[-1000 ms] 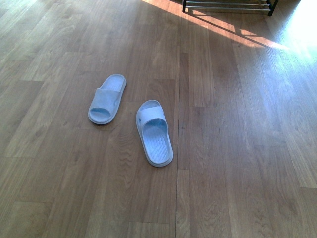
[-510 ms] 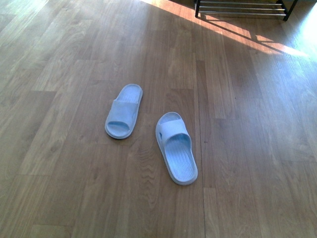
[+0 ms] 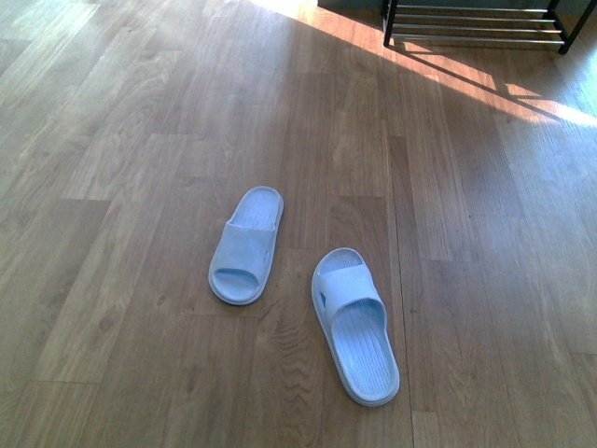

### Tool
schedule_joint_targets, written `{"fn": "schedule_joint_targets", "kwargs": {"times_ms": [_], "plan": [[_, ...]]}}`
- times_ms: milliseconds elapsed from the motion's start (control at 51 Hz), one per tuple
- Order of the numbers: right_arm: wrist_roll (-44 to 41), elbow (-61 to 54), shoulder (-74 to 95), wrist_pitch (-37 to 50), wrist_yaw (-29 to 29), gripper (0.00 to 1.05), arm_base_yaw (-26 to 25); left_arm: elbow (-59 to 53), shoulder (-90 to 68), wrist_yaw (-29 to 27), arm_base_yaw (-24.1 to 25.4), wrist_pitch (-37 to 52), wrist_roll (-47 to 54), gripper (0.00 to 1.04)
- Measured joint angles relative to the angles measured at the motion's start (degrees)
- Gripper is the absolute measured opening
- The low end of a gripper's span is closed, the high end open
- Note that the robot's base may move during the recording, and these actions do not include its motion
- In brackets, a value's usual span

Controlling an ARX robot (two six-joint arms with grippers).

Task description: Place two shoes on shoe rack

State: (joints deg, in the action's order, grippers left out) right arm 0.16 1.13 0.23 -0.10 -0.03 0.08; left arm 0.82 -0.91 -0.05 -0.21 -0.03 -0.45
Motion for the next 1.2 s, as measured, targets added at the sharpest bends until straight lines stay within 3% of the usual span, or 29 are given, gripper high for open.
{"fn": "schedule_joint_targets", "kwargs": {"times_ms": [118, 216, 412, 588, 863, 1196], "plan": [[-2.25, 0.42, 6.86, 5.57, -13.40, 0.96, -3.28, 0.00, 0.00, 0.04, 0.00, 0.00, 0.00, 0.95], [-5.18, 2.43, 24.76, 18.23, -17.77, 0.96, -3.52, 0.00, 0.00, 0.02, 0.00, 0.00, 0.00, 0.95], [-10.51, 11.91, 75.28, 46.03, -17.53, 0.96, -2.56, 0.00, 0.00, 0.04, 0.00, 0.00, 0.00, 0.95], [-14.12, 21.27, 112.02, 60.78, -14.32, 0.96, 1.22, 0.00, 0.00, 0.04, 0.00, 0.00, 0.00, 0.95], [-17.55, 35.26, 146.55, 65.55, -11.34, 0.96, 4.98, 0.00, 0.00, 0.04, 0.00, 0.00, 0.00, 0.95], [-12.96, 56.83, 166.99, 57.16, -5.07, 0.96, 10.91, 0.00, 0.00, 0.04, 0.00, 0.00, 0.00, 0.95]]}}
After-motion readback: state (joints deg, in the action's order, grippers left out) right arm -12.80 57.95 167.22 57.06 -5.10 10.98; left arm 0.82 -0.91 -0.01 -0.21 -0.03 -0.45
